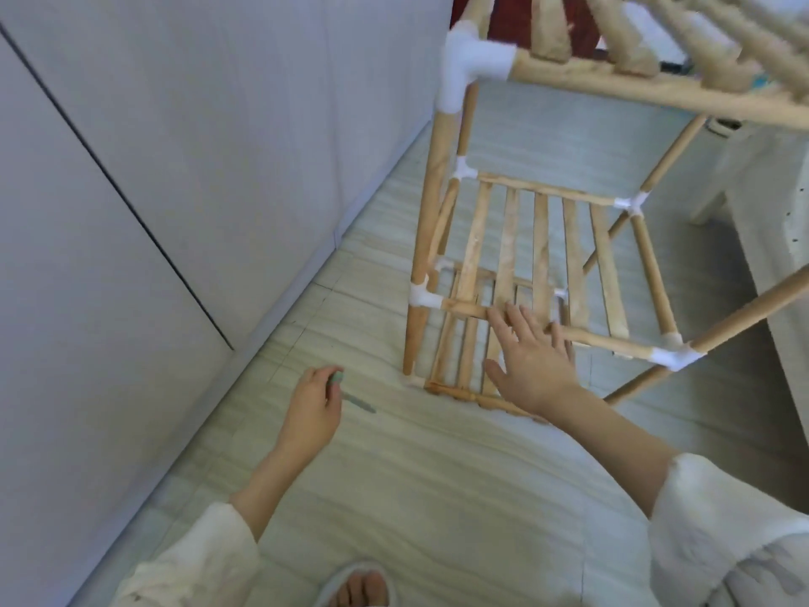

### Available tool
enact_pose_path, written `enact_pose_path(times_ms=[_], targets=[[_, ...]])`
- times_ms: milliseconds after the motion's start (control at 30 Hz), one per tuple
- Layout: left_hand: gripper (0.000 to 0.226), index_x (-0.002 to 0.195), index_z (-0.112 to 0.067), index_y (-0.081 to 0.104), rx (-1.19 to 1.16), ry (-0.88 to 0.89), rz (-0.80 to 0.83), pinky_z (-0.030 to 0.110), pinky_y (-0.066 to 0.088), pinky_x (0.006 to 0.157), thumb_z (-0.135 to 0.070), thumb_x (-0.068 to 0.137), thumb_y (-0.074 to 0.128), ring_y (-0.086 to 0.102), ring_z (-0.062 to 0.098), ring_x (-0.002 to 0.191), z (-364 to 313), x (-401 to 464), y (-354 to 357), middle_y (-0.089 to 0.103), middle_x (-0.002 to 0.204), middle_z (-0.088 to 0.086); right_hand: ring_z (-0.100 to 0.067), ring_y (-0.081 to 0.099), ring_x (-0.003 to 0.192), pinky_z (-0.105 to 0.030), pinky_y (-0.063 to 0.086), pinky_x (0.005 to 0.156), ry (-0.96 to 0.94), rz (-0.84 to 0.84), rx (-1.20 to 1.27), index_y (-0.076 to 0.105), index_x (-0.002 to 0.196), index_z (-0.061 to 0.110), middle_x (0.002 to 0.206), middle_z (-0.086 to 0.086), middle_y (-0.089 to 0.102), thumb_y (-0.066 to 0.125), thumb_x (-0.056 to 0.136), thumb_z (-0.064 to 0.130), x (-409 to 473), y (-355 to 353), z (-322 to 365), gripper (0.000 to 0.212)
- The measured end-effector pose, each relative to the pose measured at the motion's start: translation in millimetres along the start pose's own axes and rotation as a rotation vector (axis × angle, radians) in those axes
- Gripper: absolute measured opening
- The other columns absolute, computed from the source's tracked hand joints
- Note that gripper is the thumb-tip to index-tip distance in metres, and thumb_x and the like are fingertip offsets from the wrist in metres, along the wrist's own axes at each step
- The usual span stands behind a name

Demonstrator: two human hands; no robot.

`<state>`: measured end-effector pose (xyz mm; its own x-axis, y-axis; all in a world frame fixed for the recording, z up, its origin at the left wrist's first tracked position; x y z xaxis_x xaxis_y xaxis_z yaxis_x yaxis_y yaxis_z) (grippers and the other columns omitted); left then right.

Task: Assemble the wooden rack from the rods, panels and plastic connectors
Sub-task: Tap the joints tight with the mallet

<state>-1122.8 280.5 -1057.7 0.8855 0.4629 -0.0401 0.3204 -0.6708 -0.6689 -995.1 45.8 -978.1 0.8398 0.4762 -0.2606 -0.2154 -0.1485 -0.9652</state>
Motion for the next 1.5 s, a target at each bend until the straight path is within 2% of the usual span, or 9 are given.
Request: enact_pose_path(times_ms=[167, 267, 367, 667, 1033, 1167, 1300, 1433, 1500], targets=[[0.03, 0.119, -0.009, 0.055, -0.496, 0.11, -0.039, 0.007, 0.046, 0.066, 0.003, 0.097, 0.038, 0.051, 0.008, 0.071, -120, -19, -74, 0.059, 0.091, 0.002, -0.022, 0.014, 0.144, -0.042, 0.016, 0.116, -0.199, 0.15, 0.377, 0.011, 0.151, 0.02, 0.157, -0.003, 0.015, 0.043, 0.094, 0.052, -45, -41, 42, 0.073], [0.03, 0.113, -0.014, 0.058, -0.589, 0.255, -0.049, 0.007, 0.045, 0.066, 0.002, 0.097, 0.038, 0.053, 0.005, 0.068, -184, -36, -103, 0.059, 0.09, -0.005, -0.015, 0.063, 0.082, -0.014, 0.046, 0.069, -0.226, 0.135, 0.694, 0.056, 0.114, 0.012, 0.091, -0.002, 0.065, 0.043, 0.099, 0.035, -76, -81, 46, 0.031], [0.031, 0.106, -0.024, 0.06, -0.621, 0.36, -0.042, 0.009, 0.046, 0.07, -0.001, 0.097, 0.04, 0.057, -0.005, 0.068, -237, -42, -116, 0.064, 0.092, -0.006, -0.003, 0.041, 0.045, -0.017, 0.035, 0.046, -0.197, -0.016, 0.799, 0.057, 0.077, 0.02, 0.056, 0.006, 0.043, 0.046, 0.098, 0.033, -109, -123, 21, 0.026], [0.045, 0.137, -0.013, 0.044, 0.228, 0.932, -0.238, 0.036, 0.028, 0.109, -0.01, 0.092, 0.047, 0.038, 0.02, 0.128, -370, -30, -91, 0.047, 0.135, 0.004, -0.009, 0.042, 0.054, -0.031, 0.029, 0.056, 0.172, -0.678, 0.699, 0.048, 0.085, 0.019, 0.06, 0.007, 0.047, 0.042, 0.098, 0.029, -208, -180, -113, 0.018], [0.1, 0.148, -0.027, -0.011, 0.778, 0.756, -0.19, 0.046, -0.024, 0.108, -0.016, 0.077, 0.059, -0.017, 0.025, 0.143, -397, 6, -19, -0.017, 0.155, 0.007, -0.041, 0.056, 0.076, -0.045, 0.044, 0.067, 0.43, -1.139, 0.587, 0.055, 0.101, 0.002, 0.081, -0.022, 0.062, 0.034, 0.1, 0.025, -242, -244, -199, 0.031], [0.099, 0.148, -0.028, -0.009, 0.806, 0.753, -0.162, 0.048, -0.019, 0.112, -0.019, 0.077, 0.059, -0.013, 0.025, 0.144, -398, 5, -21, -0.015, 0.155, 0.007, -0.039, 0.057, 0.093, -0.037, 0.039, 0.07, 0.546, -0.67, 0.567, 0.049, 0.096, 0.009, 0.101, -0.02, 0.063, 0.03, 0.101, 0.029, -216, -199, -199, 0.028], [0.097, 0.148, -0.029, -0.008, 0.805, 0.756, -0.161, 0.049, -0.016, 0.113, -0.019, 0.077, 0.058, -0.011, 0.024, 0.144, -398, 5, -21, -0.014, 0.155, 0.007, -0.042, 0.057, 0.088, -0.039, 0.036, 0.068, 0.578, -1.072, 0.666, 0.054, 0.102, -0.001, 0.096, -0.024, 0.063, 0.03, 0.101, 0.024, -236, -227, -206, 0.035], [0.097, 0.148, -0.028, -0.007, 0.802, 0.749, -0.154, 0.049, -0.015, 0.114, -0.018, 0.076, 0.058, -0.01, 0.025, 0.144, -399, 2, -23, -0.013, 0.155, 0.007, -0.037, 0.056, 0.089, -0.038, 0.041, 0.074, 0.616, -0.624, 0.605, 0.051, 0.106, 0.006, 0.104, -0.021, 0.061, 0.026, 0.102, 0.028, -213, -193, -196, 0.034], [0.097, 0.148, -0.028, -0.008, 0.797, 0.746, -0.143, 0.049, -0.015, 0.114, -0.018, 0.077, 0.057, -0.011, 0.025, 0.144, -399, 1, -22, -0.014, 0.155, 0.006, -0.04, 0.056, 0.091, -0.038, 0.04, 0.073, 0.615, -0.772, 0.649, 0.053, 0.103, 0.004, 0.102, -0.022, 0.063, 0.029, 0.102, 0.03, -219, -202, -206, 0.036]])
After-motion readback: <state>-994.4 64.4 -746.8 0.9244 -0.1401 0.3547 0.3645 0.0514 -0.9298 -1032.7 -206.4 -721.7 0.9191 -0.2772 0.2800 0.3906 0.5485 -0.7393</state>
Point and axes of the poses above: each hand's wrist, its own x-axis towards the middle knuckle, its own y-axis out of the palm, z = x × y, the point moved 5 cm from there along x, towards the middle knuckle
